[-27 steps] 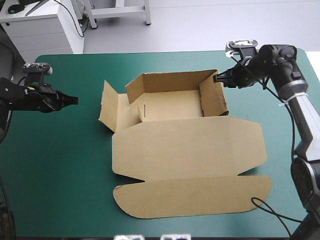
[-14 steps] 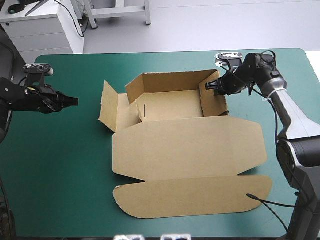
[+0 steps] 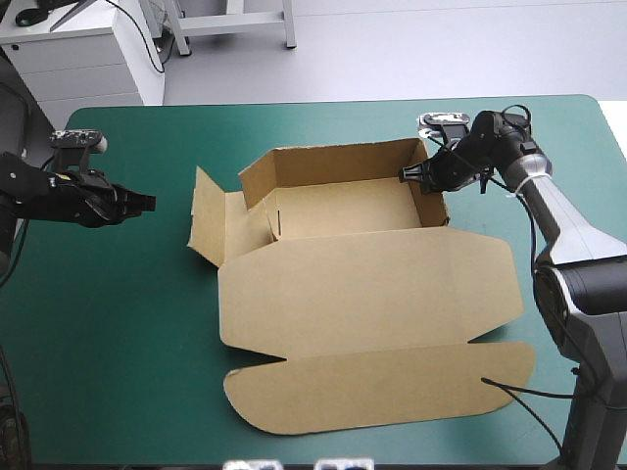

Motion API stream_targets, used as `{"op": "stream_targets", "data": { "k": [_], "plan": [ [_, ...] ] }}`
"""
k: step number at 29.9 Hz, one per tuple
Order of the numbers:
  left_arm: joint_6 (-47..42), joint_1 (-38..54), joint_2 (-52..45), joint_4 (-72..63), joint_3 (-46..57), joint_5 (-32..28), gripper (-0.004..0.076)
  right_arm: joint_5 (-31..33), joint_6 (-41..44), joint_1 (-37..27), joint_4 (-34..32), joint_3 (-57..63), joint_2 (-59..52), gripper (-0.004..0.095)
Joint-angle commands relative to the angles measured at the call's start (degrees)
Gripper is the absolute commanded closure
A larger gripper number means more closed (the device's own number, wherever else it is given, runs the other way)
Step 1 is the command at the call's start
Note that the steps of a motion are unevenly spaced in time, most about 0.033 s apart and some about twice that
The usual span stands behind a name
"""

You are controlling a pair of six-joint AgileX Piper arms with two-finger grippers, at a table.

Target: Fold the box

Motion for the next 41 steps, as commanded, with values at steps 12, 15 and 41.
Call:
{"op": "stream_targets", "data": {
  "k": [12, 15, 41],
  "plan": [
    [-6.58, 4.85, -2.06, -6.17, -1.33, -6.97, 0.0731, 10.47, -0.75, -0.39, -0.76, -2.88, -10.07, 0.0924],
    [-6.23, 7.49, -1.13, -8.32, -1.33, -6.57, 0.0731, 11.28, -0.75, -0.8, -0.75, -2.88, -12.93, 0.0926],
    [15.58, 5.57, 7.59, -52.33, 0.65, 10.54, 0.0731, 14.48, -5.32, -17.13, 23.05, -2.75, -30.27, 0.0925]
  ]
}}
